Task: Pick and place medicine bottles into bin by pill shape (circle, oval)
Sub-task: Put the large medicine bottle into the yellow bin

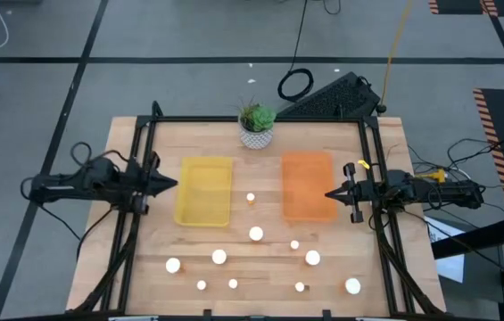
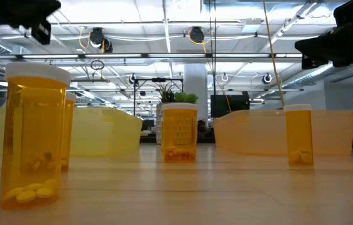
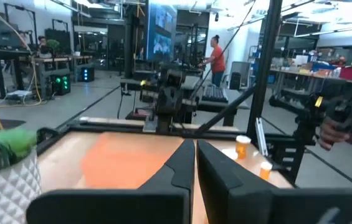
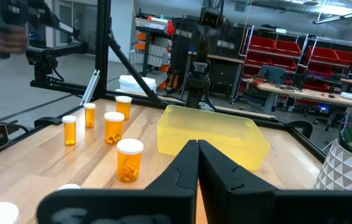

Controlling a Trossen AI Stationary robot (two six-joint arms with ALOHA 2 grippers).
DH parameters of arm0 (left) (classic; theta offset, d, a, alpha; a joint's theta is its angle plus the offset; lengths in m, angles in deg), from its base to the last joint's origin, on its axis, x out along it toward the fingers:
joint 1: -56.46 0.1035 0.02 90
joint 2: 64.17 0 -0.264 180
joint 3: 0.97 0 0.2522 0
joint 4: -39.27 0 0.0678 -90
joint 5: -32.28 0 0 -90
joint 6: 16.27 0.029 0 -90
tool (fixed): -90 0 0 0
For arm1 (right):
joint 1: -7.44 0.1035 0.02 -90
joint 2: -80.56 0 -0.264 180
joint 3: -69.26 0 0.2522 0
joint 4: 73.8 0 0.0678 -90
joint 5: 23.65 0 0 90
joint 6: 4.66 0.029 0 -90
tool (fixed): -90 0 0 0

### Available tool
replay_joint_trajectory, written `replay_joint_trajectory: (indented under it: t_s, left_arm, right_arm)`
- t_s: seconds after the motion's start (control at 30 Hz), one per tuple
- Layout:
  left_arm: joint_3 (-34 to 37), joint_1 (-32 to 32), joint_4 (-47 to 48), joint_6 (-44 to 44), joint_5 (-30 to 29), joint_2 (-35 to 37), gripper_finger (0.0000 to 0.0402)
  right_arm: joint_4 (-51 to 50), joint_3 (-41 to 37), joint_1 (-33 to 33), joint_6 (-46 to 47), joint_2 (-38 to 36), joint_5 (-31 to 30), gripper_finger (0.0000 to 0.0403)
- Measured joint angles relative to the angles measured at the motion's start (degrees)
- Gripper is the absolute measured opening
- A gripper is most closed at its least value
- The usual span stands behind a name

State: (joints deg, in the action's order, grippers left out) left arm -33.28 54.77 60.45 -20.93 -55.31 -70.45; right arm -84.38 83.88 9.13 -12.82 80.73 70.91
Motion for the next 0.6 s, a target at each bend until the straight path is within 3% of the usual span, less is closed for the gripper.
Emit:
replay_joint_trajectory:
  t_s: [0.43,0.6]
  left_arm:
    - [-35.2,0.0,23.5,4.9,0.1,-25.3,0.0021]
    - [-48.9,0.0,35.3,5.0,0.1,-34.9,0.0021]
  right_arm:
    - [0.0,0.0,0.0,0.1,0.0,0.0,0.0]
    - [0.0,0.0,0.0,4.9,0.0,0.0,0.0]
